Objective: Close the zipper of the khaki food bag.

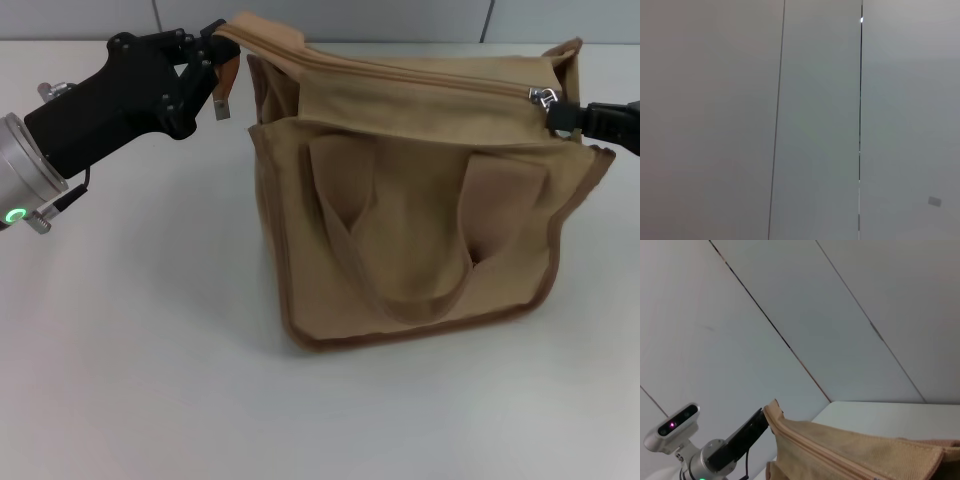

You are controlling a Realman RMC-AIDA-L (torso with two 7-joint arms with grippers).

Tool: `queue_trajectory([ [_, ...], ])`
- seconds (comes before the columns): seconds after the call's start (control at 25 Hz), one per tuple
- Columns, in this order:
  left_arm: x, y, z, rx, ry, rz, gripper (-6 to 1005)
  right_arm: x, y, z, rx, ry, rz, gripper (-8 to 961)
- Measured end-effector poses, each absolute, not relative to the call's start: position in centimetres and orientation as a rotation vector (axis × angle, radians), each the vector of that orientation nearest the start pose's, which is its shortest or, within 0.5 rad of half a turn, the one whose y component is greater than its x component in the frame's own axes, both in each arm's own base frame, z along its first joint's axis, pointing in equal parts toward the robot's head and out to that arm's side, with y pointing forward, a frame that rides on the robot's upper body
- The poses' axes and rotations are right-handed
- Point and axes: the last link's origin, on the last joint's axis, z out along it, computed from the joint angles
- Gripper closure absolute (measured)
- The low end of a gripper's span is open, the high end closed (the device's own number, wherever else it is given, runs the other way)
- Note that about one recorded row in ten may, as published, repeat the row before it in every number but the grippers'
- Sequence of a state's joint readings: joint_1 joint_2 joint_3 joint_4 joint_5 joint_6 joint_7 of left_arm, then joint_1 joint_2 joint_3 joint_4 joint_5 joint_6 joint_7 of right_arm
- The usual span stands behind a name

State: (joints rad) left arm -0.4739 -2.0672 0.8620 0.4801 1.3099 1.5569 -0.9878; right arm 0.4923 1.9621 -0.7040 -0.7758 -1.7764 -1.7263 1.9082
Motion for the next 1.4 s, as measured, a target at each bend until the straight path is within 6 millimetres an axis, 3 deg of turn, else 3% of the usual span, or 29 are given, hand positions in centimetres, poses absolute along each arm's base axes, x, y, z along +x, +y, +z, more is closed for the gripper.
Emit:
queue_trajectory([
  [0.24,-23.8,33.6,1.9,-2.287,-0.293,-1.206,909,24.9,33.6,7.9,-2.597,1.117,1.004,907],
  [0.72,-23.8,33.6,1.9,-2.287,-0.293,-1.205,906,25.1,33.1,8.3,-2.579,1.101,1.055,694],
  [0.88,-23.8,33.7,1.9,-2.286,-0.295,-1.202,905,25.4,32.6,9.2,-2.549,1.049,1.121,528],
  [1.0,-23.8,33.7,1.9,-2.285,-0.296,-1.199,905,25.6,30.6,11.0,-2.488,0.836,1.321,398],
  [1.08,-23.9,33.7,1.9,-2.285,-0.297,-1.197,904,25.7,29.9,11.3,-2.476,0.776,1.369,311],
  [1.24,-23.9,33.8,1.9,-2.283,-0.300,-1.195,903,26.2,26.3,11.4,-2.494,0.516,1.515,177],
  [1.28,-23.9,33.8,1.9,-2.283,-0.303,-1.195,903,26.6,25.0,11.0,-2.519,0.444,1.519,177],
  [1.4,-23.9,33.9,1.9,-2.281,-0.311,-1.193,902,27.1,23.8,9.8,-2.586,0.391,1.459,177],
])
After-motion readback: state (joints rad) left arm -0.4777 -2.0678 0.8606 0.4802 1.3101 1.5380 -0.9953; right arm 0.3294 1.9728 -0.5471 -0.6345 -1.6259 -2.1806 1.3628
